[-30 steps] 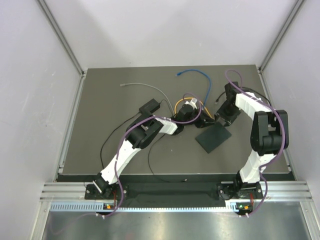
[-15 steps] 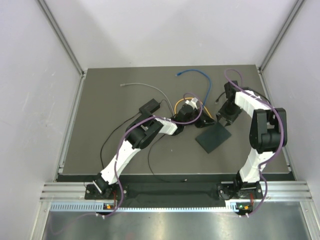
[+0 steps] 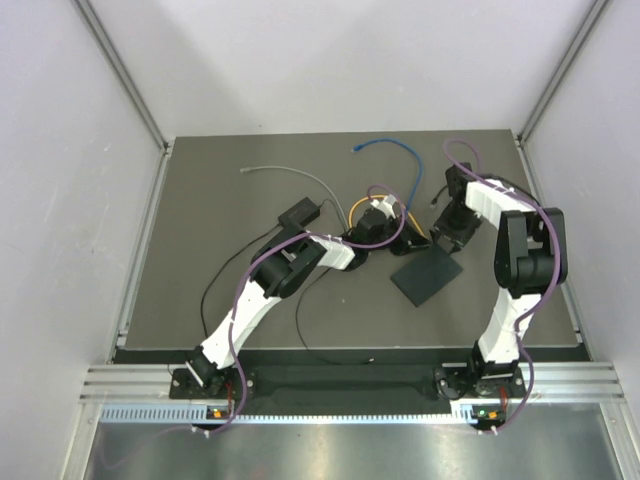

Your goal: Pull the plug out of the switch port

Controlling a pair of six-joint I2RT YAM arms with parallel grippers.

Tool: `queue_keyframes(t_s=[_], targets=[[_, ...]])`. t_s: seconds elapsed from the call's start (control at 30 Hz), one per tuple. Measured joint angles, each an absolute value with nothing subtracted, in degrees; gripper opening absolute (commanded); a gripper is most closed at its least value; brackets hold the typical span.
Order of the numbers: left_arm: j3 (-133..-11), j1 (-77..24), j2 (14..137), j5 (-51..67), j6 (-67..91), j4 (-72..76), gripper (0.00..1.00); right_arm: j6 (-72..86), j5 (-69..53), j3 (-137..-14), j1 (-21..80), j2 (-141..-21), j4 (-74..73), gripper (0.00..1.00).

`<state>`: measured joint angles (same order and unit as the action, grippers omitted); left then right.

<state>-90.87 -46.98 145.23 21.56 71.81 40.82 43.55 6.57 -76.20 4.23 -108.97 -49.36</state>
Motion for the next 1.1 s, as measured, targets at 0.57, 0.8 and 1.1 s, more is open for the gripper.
queue_keyframes(t_s=[0.57,0.8,1.1], targets=[[-90.7,-47.1,144.9,21.4,79.2,39.4,0.00,43.5,6.9,-68.9,5.2,-105.0,-39.5,0.20],[-92.9,-47.2,144.0,21.6,71.8,33.5,0.00,43.1,7.2,-64.9,5.3,-102.3,-35.0,0.20],[-88.5,-46.6,142.6,22.4,65.0,40.2,0.00,42.8,4.3,-65.0,5.3,-102.3,-35.4,0.21]])
